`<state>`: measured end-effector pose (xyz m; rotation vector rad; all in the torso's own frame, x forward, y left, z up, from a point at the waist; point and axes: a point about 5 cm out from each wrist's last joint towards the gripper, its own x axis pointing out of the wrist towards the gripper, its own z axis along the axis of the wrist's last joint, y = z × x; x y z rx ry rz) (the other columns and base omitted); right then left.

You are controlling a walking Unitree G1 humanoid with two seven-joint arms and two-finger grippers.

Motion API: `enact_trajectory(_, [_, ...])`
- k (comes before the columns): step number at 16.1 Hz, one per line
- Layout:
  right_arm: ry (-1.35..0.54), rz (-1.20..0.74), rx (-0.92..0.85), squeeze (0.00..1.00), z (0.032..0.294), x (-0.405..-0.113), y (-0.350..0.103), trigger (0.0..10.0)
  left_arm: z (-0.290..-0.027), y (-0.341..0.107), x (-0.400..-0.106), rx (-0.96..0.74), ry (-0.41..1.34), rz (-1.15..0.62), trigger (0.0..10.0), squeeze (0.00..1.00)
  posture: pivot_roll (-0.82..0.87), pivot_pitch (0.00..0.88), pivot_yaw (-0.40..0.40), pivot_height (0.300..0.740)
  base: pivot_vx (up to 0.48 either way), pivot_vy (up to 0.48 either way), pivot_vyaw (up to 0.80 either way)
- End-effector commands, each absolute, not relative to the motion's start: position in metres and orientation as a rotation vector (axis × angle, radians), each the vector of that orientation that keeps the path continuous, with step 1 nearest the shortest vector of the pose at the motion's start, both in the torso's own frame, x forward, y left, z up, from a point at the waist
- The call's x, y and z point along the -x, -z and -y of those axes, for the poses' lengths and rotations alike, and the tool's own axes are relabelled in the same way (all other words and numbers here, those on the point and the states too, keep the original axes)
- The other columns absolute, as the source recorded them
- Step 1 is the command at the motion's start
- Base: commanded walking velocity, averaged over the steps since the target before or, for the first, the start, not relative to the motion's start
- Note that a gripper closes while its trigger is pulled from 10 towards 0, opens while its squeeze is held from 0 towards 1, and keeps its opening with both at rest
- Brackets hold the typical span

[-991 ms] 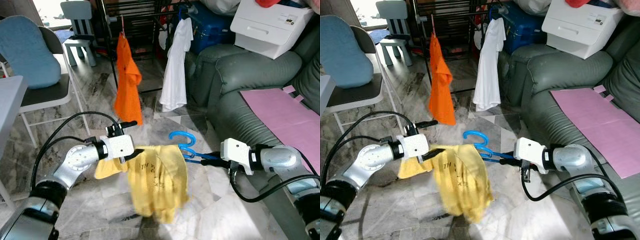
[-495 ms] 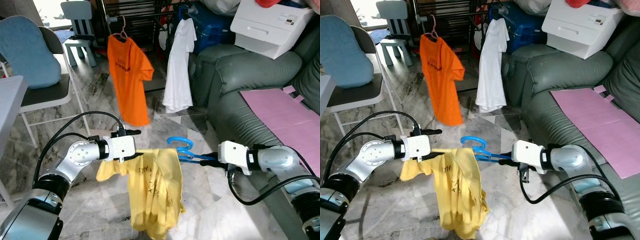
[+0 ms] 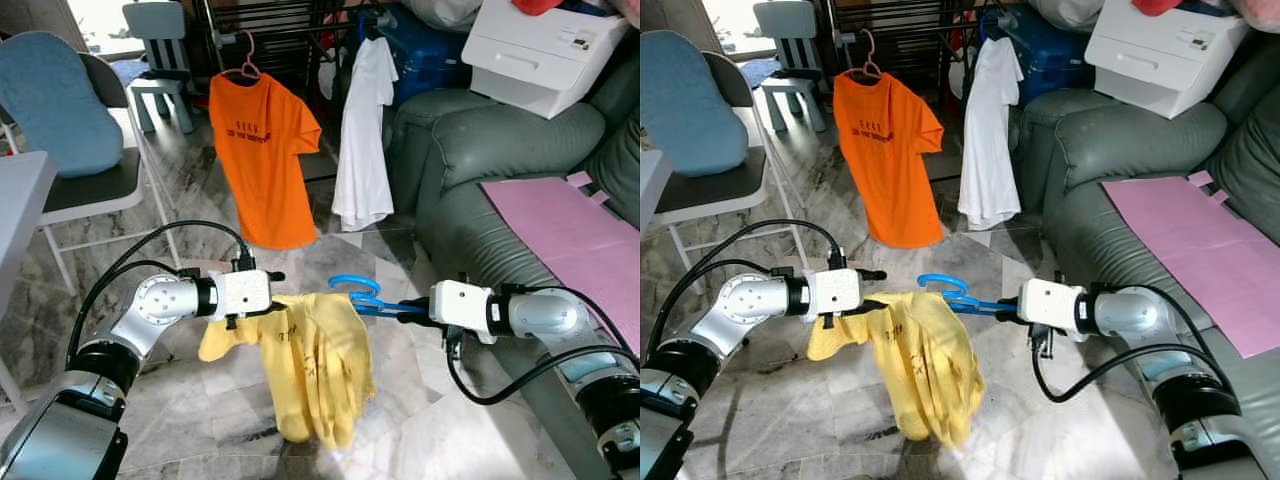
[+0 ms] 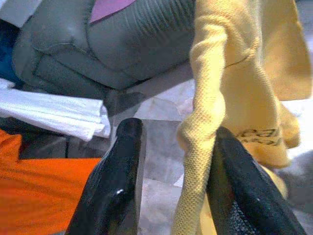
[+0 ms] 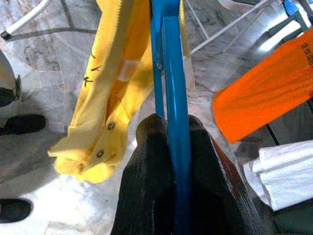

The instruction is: Hang hanger

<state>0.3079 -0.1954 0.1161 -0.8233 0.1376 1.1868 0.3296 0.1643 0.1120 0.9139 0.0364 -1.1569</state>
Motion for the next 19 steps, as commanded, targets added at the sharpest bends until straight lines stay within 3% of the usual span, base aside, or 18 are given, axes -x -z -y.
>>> enact_trajectory(1, [-1.176, -0.076, 0.845, 0.0, 0.191, -0.313, -0.126, 10.0, -0.166, -0.115, -0.332, -0.911, 1.165, -0.051, 0.0, 0.0, -0.13, 0.011, 0.038, 0.74, 0.0, 0.0, 0.0])
enact_trajectory(9, [-1.158, -0.033, 0.846, 0.0, 0.187, -0.318, -0.129, 10.0, -0.167, -0.099, -0.324, -0.897, 1.221, -0.15, 0.0, 0.0, -0.14, 0.01, 0.04, 0.74, 0.0, 0.0, 0.0])
enact_trajectory(18, [-1.166, -0.043, 0.831, 0.0, 0.185, -0.318, -0.126, 10.0, -0.165, -0.101, -0.328, -0.863, 1.19, -0.135, 0.0, 0.0, -0.14, 0.008, 0.042, 0.74, 0.0, 0.0, 0.0])
enact_trajectory(19, [-1.183, -0.057, 0.818, 0.88, 0.184, -0.316, -0.124, 10.0, -0.165, -0.101, -0.328, -0.857, 1.178, -0.122, 0.0, 0.0, -0.14, 0.01, 0.038, 0.74, 0.0, 0.0, 0.0])
